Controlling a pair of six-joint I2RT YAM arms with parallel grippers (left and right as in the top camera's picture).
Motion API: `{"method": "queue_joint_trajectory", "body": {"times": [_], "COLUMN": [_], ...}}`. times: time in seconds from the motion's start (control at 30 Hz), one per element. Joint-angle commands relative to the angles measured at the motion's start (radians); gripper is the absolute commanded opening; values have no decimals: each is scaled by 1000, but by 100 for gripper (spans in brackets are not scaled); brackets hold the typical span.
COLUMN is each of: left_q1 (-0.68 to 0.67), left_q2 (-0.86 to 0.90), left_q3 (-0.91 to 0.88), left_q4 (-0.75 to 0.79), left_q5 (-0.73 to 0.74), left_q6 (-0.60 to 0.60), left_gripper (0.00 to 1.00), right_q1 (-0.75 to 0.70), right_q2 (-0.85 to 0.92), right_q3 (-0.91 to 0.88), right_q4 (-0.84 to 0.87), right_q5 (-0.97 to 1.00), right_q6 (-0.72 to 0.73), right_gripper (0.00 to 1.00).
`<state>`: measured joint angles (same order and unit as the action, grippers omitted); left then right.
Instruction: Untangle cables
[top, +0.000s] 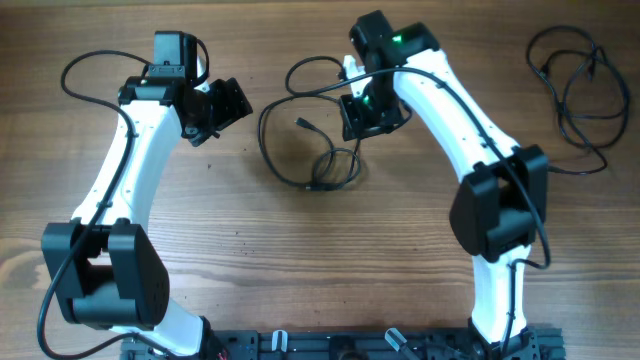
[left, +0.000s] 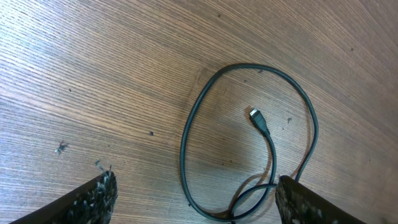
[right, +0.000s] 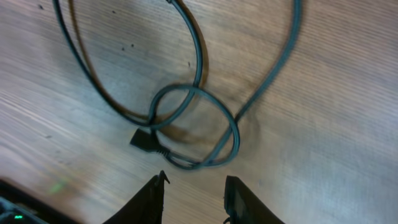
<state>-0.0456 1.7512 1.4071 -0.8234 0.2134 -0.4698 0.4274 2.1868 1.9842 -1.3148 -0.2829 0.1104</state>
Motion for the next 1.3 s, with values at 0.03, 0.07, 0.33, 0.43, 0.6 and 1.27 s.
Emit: {"method": "queue_joint_trajectory", "body": {"times": [0.03,0.07,0.33,0.43,0.6,1.27], "left_q1": [-3,-3,-3,-3,-3,-5], "left_q2": [13,13,13,13,13,13], "left_q3": [-1,-1,-1,-1,-1,-1], "left_q4": [-2,-2,-5,-5,-5,-8], "left_q5": [-6,-6,-6,-6,-6,-2], "left_q6": [1,19,21,21,21,24], "left_gripper": [89,89,93,92,92,90], "right_q1": [5,5,5,8,24,22], "right_q2": [100,118,224,225,230,141], "right_q3": [3,3,3,3,3,2], "right_q4": [53,62,133,129,126,152], "right_q5": [12,8,-34,-163,-164,-182], "right_q6": [-211,-236,-314,-366,-398,-245], "right_gripper": [39,45,62,53,40,4]}}
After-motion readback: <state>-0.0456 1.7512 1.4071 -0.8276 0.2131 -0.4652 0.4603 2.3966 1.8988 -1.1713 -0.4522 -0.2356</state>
